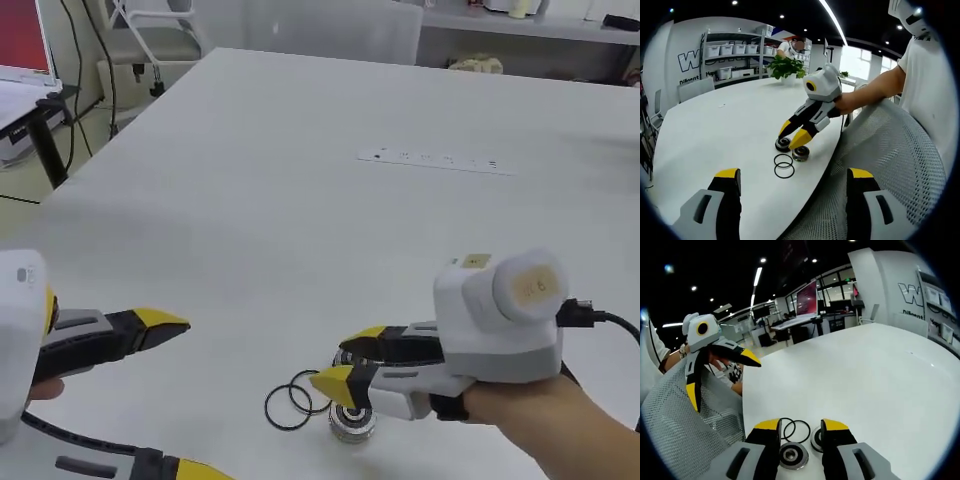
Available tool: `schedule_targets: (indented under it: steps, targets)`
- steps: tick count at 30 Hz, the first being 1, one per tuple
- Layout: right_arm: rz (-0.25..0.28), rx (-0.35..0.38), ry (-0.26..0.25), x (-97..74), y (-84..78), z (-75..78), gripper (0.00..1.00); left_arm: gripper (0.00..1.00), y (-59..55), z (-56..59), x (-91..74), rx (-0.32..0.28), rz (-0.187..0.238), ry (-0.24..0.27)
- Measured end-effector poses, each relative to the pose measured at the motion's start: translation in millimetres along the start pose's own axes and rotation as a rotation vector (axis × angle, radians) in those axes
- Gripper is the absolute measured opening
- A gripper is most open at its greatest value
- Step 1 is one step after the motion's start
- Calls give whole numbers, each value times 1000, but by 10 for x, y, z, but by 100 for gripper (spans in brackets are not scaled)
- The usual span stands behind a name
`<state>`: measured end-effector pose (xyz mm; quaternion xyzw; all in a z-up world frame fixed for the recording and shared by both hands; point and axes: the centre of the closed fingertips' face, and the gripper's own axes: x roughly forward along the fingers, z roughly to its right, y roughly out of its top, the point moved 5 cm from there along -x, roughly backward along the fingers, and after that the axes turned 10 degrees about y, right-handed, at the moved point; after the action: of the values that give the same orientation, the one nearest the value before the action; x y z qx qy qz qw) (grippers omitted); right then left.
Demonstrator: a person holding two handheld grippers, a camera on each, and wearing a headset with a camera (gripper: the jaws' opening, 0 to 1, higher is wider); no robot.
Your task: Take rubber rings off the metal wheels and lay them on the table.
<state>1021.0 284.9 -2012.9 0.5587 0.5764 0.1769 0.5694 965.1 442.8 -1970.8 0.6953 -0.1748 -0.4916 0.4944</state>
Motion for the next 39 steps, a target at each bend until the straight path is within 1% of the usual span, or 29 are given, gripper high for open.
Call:
schedule_targets:
  steps: [2,4,6,8,9,11,13,16,19,21,24,26,28,29,30,32,33,38,39]
  targets:
    - [21,3,-16,-54,29,47,28,85,14,17,1,32,-1,-4]
    - [40,14,-30,-105,53,93,27,86,46,29,-8,43,11,-13]
    - [51,25,-38,-141,65,126,28,86,73,44,-10,53,19,-32]
    - [57,11,-43,-178,78,149,28,86,100,83,-6,90,23,-77]
    - [60,-19,-54,-202,94,170,28,84,123,113,-1,122,19,-109]
    - [57,-35,-57,-227,96,183,28,81,182,133,22,170,15,-140]
    - [54,-35,-57,-246,91,200,28,79,264,106,58,191,20,-136]
    - [50,-44,-67,-266,83,224,27,79,365,66,88,220,22,-143]
    - [48,-32,-80,-307,61,277,27,79,515,-8,121,269,38,-139]
    - [47,-22,-87,-332,42,308,26,79,588,-48,144,291,43,-133]
    - [43,-12,-94,-358,15,341,26,79,726,-111,201,340,47,-127]
    - [40,0,-94,-363,-2,354,25,79,801,-117,228,351,48,-132]
    - [30,16,-80,-358,-48,356,24,79,928,-106,276,368,65,-146]
    - [23,20,-76,-354,-68,356,24,80,968,-101,294,380,72,-152]
    - [11,21,-77,-354,-95,360,23,80,1027,-98,322,398,82,-159]
    - [0,18,-78,-357,-121,366,23,80,1106,-102,365,416,95,-164]
    - [-3,19,-78,-359,-130,369,23,80,1163,-108,399,424,102,-168]
    - [-16,23,-77,-365,-172,381,23,78,1324,-158,526,461,117,-165]
    - [-26,18,-77,-364,-187,383,23,77,1349,-202,574,465,128,-158]
